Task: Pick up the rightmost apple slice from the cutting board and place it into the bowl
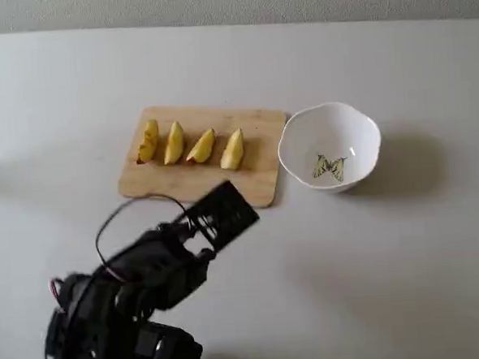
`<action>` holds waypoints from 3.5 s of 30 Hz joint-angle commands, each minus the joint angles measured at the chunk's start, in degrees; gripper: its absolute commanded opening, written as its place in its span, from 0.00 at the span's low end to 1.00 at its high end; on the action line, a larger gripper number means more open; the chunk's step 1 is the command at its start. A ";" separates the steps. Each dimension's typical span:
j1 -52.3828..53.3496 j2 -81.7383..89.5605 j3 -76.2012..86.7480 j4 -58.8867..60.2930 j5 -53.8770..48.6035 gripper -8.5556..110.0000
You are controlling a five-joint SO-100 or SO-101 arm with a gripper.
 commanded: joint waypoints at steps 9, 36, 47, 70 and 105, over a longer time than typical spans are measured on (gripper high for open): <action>-2.02 -55.20 -58.62 9.14 -13.54 0.32; 1.23 -99.84 -86.40 1.05 -13.80 0.32; -0.53 -104.41 -88.07 -0.70 -11.87 0.24; 2.20 -114.43 -134.30 23.20 -6.68 0.07; 23.91 -123.22 -159.08 30.76 -0.62 0.46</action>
